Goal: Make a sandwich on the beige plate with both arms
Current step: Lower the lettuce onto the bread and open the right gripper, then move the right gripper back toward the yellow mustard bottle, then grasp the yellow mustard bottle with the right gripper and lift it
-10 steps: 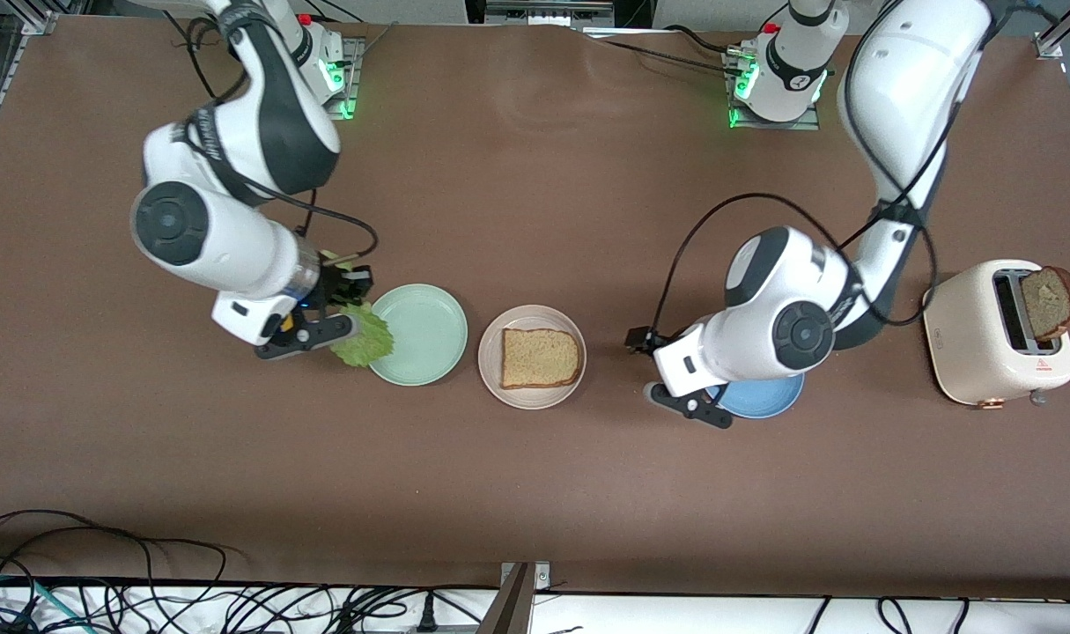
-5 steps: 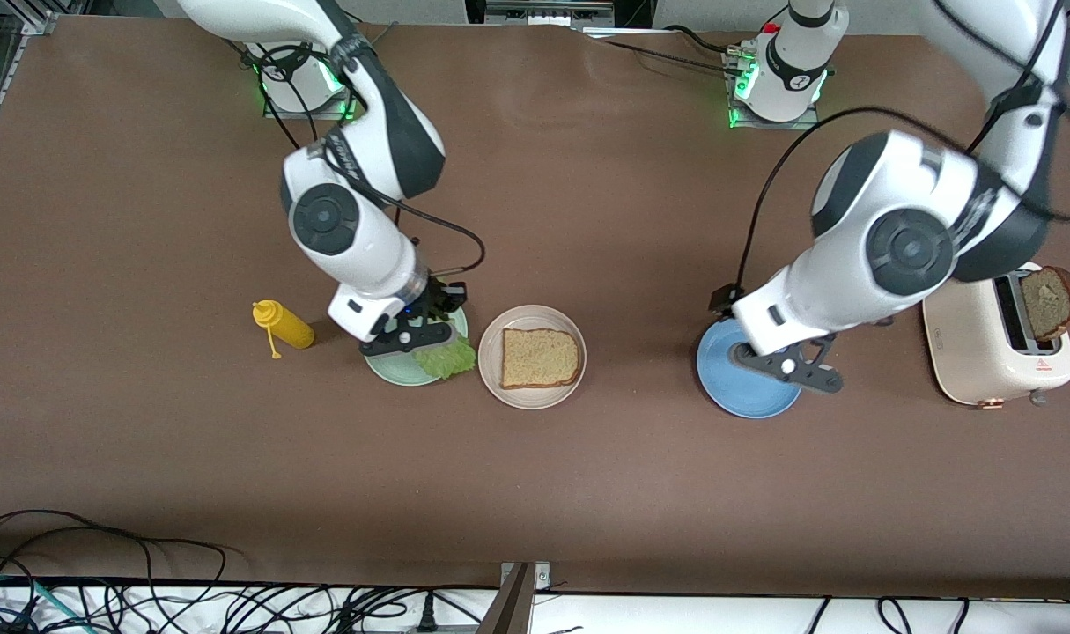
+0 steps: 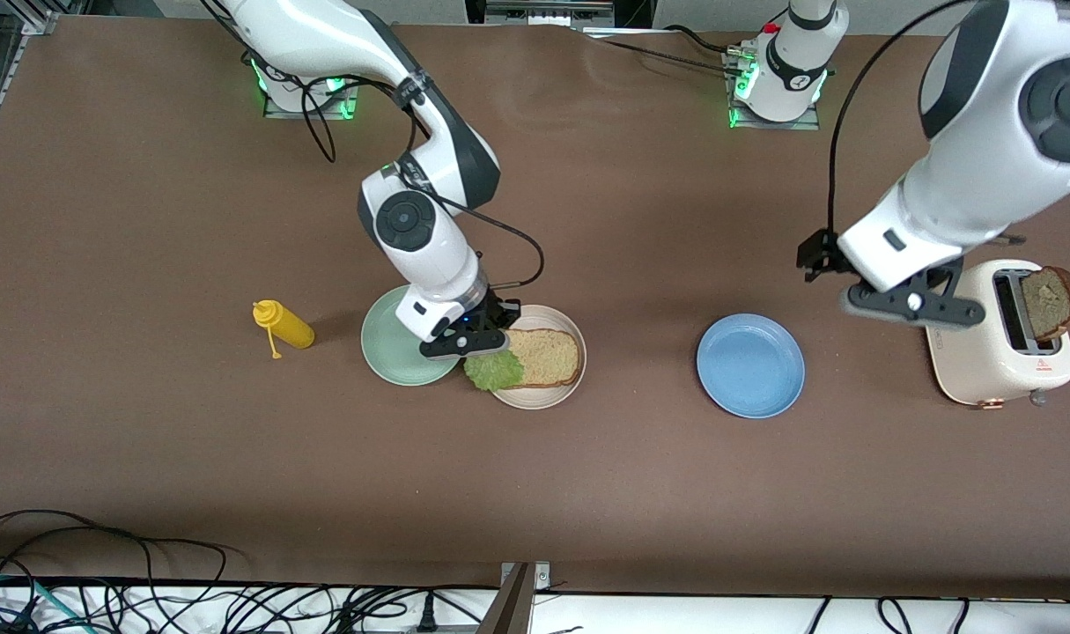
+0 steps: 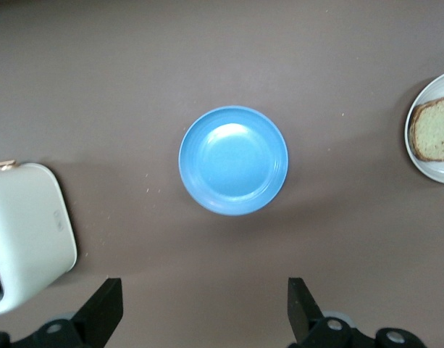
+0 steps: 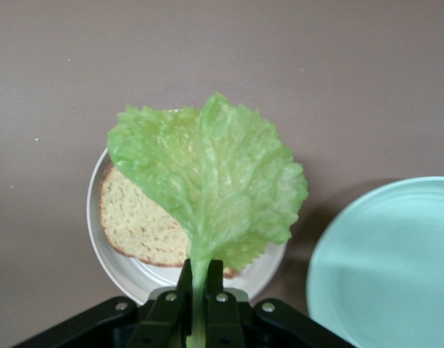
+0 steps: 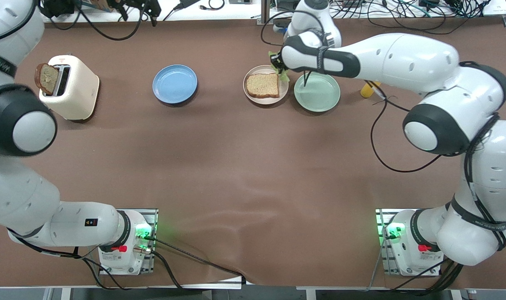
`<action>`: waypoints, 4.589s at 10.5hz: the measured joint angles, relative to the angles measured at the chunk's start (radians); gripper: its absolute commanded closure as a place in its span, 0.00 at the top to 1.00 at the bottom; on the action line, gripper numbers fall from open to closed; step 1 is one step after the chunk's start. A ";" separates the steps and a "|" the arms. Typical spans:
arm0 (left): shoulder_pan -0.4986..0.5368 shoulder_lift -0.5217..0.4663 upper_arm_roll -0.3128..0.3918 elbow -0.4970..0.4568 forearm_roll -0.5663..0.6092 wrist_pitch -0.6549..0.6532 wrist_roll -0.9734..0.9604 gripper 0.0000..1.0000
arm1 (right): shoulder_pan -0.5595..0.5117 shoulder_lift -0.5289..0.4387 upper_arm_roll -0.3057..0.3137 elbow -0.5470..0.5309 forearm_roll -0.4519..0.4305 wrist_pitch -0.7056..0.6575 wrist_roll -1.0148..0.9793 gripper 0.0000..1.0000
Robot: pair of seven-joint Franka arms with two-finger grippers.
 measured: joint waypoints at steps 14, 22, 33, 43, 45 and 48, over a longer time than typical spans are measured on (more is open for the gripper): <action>-0.001 -0.186 0.109 -0.230 -0.117 0.046 0.088 1.00 | 0.048 0.155 0.012 0.140 -0.033 0.077 0.108 1.00; -0.001 -0.186 0.110 -0.229 -0.117 0.044 0.088 1.00 | -0.175 -0.267 0.010 -0.140 -0.088 -0.360 -0.409 1.00; -0.002 -0.185 0.105 -0.229 -0.117 0.042 0.088 1.00 | -0.343 -0.586 -0.022 -0.552 -0.298 -0.290 -1.142 1.00; -0.002 -0.185 0.104 -0.228 -0.117 0.042 0.088 1.00 | -0.397 -0.628 -0.252 -0.771 0.073 -0.037 -1.889 1.00; -0.002 -0.185 0.104 -0.228 -0.117 0.042 0.088 1.00 | -0.410 -0.593 -0.259 -0.774 0.198 -0.034 -1.993 1.00; -0.002 -0.185 0.104 -0.228 -0.117 0.042 0.088 1.00 | -0.425 -0.533 -0.277 -0.774 0.341 -0.031 -2.129 1.00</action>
